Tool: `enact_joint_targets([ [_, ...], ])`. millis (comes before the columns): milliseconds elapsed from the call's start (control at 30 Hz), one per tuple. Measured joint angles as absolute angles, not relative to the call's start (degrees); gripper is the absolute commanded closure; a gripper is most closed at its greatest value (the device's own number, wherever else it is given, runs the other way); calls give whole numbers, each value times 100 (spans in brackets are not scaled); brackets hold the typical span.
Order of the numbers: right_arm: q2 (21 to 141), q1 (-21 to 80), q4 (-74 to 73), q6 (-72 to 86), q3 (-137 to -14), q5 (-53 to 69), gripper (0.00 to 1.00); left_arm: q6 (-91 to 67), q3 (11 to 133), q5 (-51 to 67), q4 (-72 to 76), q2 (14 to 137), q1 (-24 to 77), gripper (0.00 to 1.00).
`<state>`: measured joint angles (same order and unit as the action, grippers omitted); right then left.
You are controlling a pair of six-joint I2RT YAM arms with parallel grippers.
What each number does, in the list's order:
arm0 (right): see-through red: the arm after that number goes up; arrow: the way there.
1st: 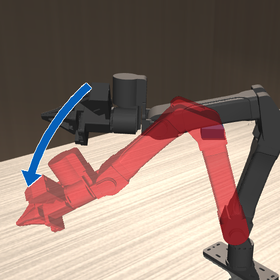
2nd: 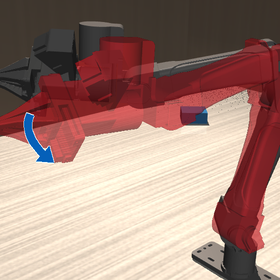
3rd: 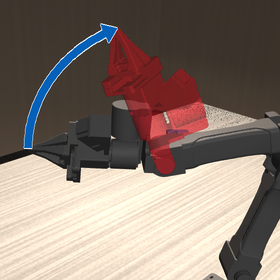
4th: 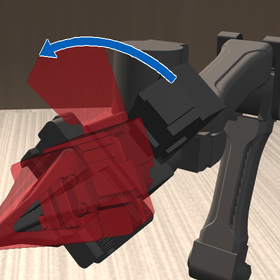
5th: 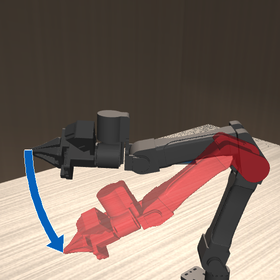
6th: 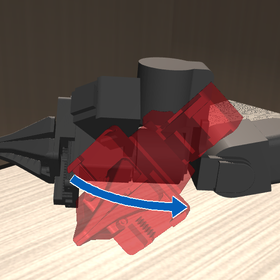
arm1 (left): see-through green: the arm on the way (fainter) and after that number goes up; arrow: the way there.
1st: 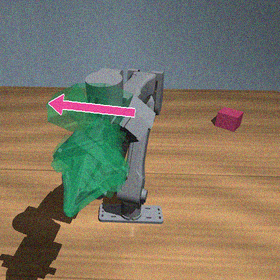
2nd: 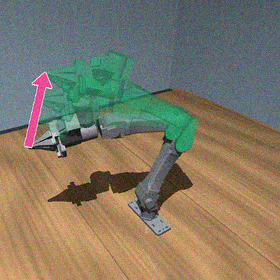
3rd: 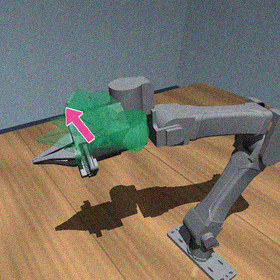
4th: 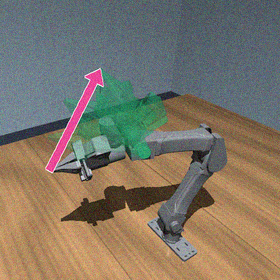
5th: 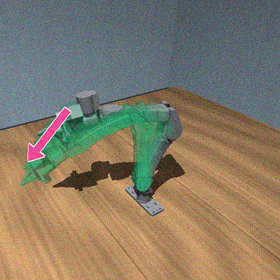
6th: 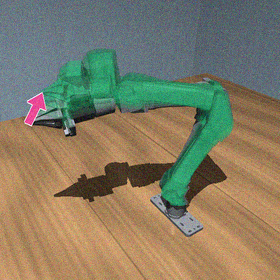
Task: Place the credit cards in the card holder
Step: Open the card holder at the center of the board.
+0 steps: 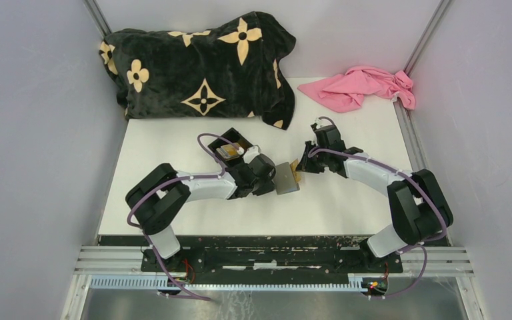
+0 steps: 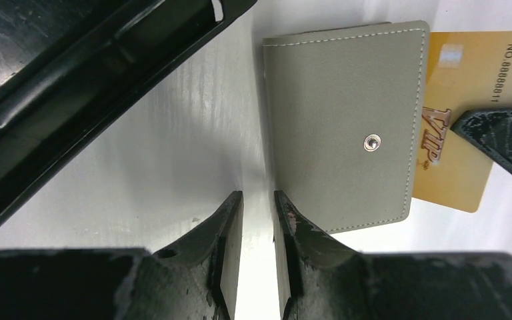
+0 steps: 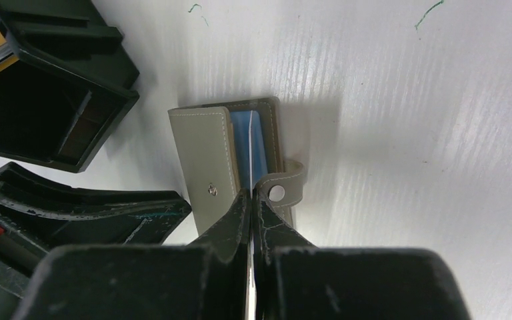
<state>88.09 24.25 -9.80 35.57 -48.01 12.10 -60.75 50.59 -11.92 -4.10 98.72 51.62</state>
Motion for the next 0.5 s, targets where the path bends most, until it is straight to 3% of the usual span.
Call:
enact_joint_targets([
  [500, 8628, 2425, -996, 3798, -4803, 1529, 99, -6075, 4919, -1184, -381, 9756, 5162, 69],
])
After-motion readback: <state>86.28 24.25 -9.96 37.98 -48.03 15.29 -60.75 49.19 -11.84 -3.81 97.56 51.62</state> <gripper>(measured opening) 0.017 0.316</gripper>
